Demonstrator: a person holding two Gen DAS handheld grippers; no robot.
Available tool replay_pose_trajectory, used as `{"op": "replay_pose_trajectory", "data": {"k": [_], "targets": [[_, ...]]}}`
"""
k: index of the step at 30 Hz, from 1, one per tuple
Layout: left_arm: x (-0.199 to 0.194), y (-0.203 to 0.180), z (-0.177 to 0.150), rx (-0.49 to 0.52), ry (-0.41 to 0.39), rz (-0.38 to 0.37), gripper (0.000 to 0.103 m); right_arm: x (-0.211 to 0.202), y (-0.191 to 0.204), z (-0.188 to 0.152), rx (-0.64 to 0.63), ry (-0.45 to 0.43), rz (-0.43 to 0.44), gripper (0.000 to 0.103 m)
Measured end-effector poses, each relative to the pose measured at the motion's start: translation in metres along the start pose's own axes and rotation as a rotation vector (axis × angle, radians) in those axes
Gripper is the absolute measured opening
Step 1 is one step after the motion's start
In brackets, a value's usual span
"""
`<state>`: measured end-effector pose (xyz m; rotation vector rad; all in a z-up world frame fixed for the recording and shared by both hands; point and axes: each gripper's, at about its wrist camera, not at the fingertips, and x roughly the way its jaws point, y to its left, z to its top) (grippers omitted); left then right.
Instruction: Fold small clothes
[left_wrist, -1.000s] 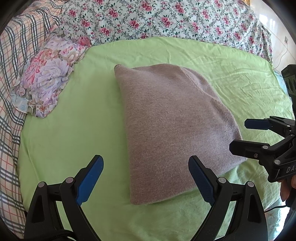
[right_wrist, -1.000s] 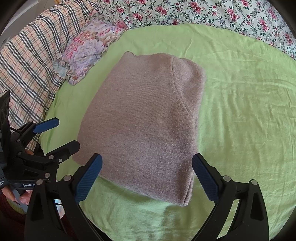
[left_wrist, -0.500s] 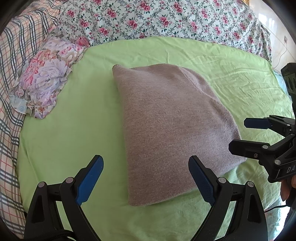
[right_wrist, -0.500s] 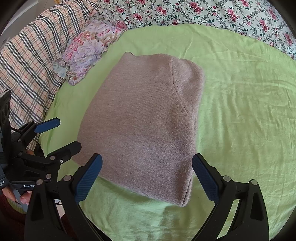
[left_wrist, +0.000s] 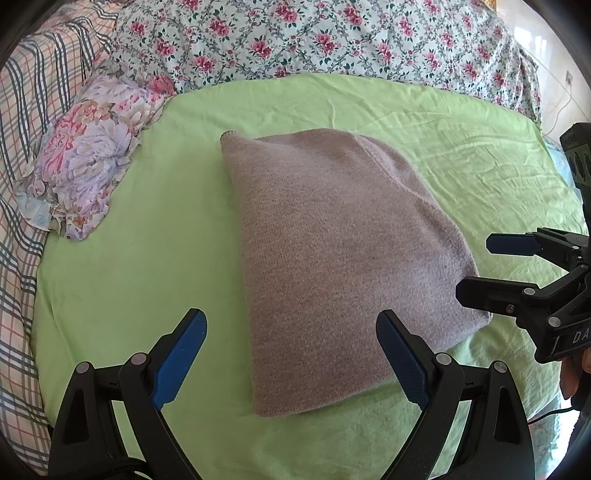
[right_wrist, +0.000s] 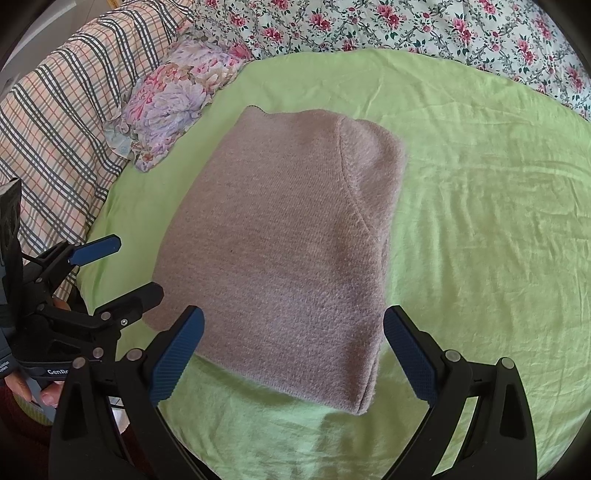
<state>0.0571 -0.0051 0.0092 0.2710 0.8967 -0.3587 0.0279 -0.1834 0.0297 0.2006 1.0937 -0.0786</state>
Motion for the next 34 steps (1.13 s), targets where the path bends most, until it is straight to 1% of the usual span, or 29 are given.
{"op": "replay_pose_trajectory", "data": {"k": [5, 8, 15, 21, 29, 34], "targets": [[0.009, 0.002, 0.005, 0.000, -0.004, 0.030, 0.093, 0.009, -0.011, 0.006, 0.023, 0.003, -0.002, 0.098], [0.010, 0.009, 0.008, -0.010, -0.015, 0.037, 0.093, 0.011, -0.015, 0.008, 0.037, 0.001, -0.004, 0.098], [0.016, 0.016, 0.013, -0.028, -0.010, 0.049, 0.093, 0.014, -0.021, 0.015, 0.045, 0.003, -0.010, 0.098], [0.017, 0.017, 0.015, -0.036, -0.011, 0.066, 0.093, 0.017, -0.019, 0.017, 0.052, 0.003, -0.006, 0.098], [0.009, 0.024, 0.017, -0.058, -0.035, 0.104, 0.093, 0.020, -0.017, 0.021, 0.059, -0.006, 0.009, 0.098], [0.010, 0.025, 0.017, -0.073, -0.029, 0.101, 0.093, 0.028, -0.017, 0.022, 0.075, -0.002, 0.020, 0.098]]}}
